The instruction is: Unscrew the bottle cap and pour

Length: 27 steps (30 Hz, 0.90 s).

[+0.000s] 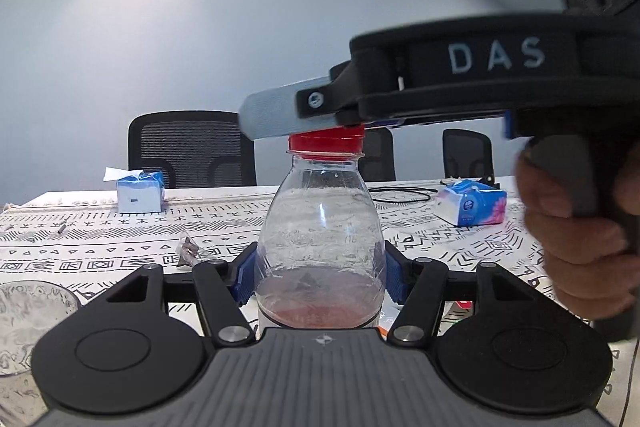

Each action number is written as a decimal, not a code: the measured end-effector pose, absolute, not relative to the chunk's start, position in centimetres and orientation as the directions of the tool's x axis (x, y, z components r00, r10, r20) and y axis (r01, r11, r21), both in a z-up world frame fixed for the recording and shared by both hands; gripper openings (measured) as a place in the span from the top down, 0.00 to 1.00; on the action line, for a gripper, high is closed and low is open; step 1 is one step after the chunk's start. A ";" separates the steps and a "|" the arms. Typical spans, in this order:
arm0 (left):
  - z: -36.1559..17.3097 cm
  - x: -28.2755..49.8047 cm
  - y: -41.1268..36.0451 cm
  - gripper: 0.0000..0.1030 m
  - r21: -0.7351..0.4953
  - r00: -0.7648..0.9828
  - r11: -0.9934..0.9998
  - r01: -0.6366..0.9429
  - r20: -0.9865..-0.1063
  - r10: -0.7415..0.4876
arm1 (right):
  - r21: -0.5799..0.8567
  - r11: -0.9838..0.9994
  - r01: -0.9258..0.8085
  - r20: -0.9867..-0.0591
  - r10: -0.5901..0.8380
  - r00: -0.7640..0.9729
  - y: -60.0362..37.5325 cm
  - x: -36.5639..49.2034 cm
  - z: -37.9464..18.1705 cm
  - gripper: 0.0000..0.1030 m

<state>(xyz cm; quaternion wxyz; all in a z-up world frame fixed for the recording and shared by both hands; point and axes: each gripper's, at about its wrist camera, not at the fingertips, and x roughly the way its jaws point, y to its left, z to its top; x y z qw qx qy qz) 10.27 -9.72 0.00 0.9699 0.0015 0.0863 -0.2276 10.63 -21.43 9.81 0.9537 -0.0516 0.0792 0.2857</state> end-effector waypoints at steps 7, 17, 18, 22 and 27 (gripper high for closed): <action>0.1 10.5 -9.8 0.43 -0.034 0.888 0.903 0.428 -0.170 -0.428 | -0.113 0.878 -0.464 -0.178 0.442 0.879 -19.8 8.5 9.4 0.68; 0.1 9.6 -9.9 0.43 -0.027 0.889 0.904 0.427 -0.169 -0.425 | -0.084 0.830 -0.552 -0.188 0.530 0.827 -20.6 9.5 9.3 0.69; 0.1 9.6 -9.8 0.43 -0.027 0.888 0.903 0.429 -0.169 -0.427 | -0.084 0.807 -0.584 -0.184 0.564 0.805 -21.0 9.9 9.3 0.69; 0.1 9.6 -9.8 0.44 -0.026 0.885 0.900 0.435 -0.170 -0.433 | -0.075 0.645 -0.761 -0.163 0.745 0.647 -23.9 12.6 9.0 0.69; 0.1 9.9 -9.7 0.44 -0.039 0.886 0.901 0.433 -0.168 -0.433 | -0.040 0.542 -0.840 -0.164 0.825 0.540 -24.9 14.7 9.4 0.68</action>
